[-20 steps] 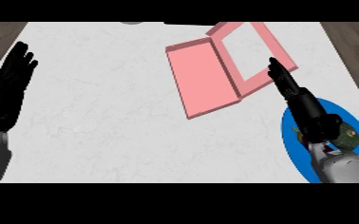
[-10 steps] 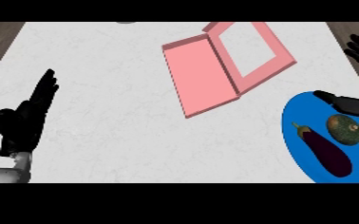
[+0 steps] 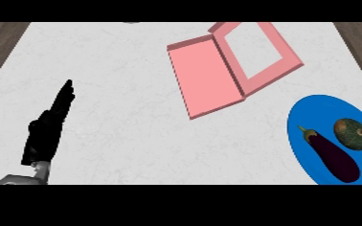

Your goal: Pick the squash from the plate and place it in the cardboard box

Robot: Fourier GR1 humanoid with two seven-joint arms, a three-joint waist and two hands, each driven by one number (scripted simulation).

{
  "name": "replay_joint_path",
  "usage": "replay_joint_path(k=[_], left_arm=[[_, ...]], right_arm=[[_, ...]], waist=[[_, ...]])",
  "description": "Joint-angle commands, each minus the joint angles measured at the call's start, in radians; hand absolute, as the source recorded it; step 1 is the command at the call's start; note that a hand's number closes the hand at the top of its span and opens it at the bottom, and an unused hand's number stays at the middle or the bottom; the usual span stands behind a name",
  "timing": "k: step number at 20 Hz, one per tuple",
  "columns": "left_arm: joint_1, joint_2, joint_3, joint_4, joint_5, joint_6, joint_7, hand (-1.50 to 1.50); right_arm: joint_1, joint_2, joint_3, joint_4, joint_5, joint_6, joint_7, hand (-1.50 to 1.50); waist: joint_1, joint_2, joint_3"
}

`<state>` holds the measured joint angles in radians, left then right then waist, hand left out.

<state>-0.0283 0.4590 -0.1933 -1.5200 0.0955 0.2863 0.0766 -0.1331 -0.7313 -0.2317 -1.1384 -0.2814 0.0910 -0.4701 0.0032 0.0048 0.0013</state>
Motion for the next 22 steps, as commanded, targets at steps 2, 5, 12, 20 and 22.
replay_joint_path(k=[2, 5, 12, 20, 22], left_arm=[[-0.001, -0.026, -0.004, 0.010, -0.006, 0.005, -0.011, 0.00], [0.036, -0.005, -0.009, -0.004, -0.016, -0.011, -0.027, 0.00], [0.053, -0.061, -0.042, 0.004, -0.053, 0.019, -0.047, 0.00], [-0.018, -0.048, 0.052, 0.077, -0.043, -0.055, -0.041, 0.00], [0.051, -0.066, 0.038, 0.020, -0.066, -0.045, -0.056, 0.00]], right_arm=[[0.039, -0.184, 0.061, 0.025, 0.177, 0.046, -0.003, -1.50], [0.057, -0.305, 0.113, 0.044, 0.253, 0.142, 0.023, -1.50], [0.074, -0.399, 0.270, -0.059, 0.382, 0.297, 0.161, -1.50], [0.033, -0.275, 0.295, -0.144, 0.476, 0.309, 0.367, -1.50], [0.084, -0.265, 0.267, -0.202, 0.487, 0.308, 0.411, -1.50]], waist=[[0.002, -0.001, -0.002], [0.015, -0.001, -0.002], [0.011, -0.002, -0.003], [0.000, -0.004, -0.002], [-0.003, -0.006, -0.002]])
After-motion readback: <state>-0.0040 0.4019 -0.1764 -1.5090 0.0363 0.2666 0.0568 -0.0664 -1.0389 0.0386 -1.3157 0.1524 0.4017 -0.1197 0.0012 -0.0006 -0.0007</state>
